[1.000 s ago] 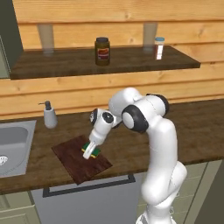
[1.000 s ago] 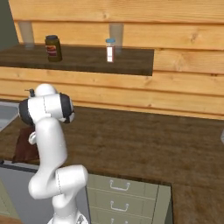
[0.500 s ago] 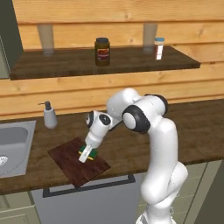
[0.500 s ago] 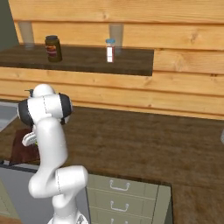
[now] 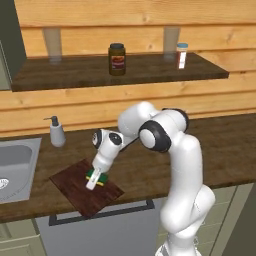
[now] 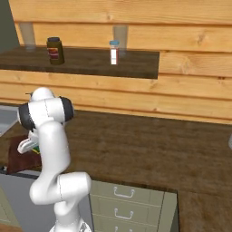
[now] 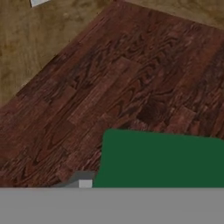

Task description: Pick up the sponge from the counter and clean the cutting board by briefly scrubbing or pressing down on the cutting board. Once finished, release the sponge.

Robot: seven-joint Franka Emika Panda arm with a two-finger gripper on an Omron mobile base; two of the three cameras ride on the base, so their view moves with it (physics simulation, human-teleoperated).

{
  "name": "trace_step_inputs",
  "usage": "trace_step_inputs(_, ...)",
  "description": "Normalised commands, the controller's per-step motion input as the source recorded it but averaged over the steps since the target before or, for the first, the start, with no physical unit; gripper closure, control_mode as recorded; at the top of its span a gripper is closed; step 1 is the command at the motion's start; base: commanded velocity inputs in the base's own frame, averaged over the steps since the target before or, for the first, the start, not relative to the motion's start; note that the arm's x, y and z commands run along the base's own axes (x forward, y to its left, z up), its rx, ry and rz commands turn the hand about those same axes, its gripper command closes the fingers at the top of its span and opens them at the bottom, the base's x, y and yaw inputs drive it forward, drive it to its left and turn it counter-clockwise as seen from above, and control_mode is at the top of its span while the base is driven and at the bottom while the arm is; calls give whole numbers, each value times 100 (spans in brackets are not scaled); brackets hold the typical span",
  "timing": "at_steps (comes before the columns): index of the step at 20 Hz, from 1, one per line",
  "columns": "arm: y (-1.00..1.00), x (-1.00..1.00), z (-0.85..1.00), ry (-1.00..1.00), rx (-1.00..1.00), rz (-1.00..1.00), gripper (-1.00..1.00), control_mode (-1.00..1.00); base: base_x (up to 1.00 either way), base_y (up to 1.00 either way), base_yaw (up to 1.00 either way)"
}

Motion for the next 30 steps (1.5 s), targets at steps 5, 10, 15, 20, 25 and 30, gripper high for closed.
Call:
trace_step_inputs(5,100,12,89,41,-17,33,100,-100,0,0,0)
trace_step_inputs(10,99,22,100,28,-20,38,100,-100,0,0,0)
trace_step_inputs(15,100,-34,56,56,-52,15,100,-100,0,0,0)
trace_step_inputs(20,96,6,6,66,-46,3,100,-100,0,0,0)
trace_step_inputs(25,12,100,-93,28,-56,0,100,-100,0,0,0)
trace_step_inputs(30,-22,100,-100,4,-31,-2,100,-100,0,0,0)
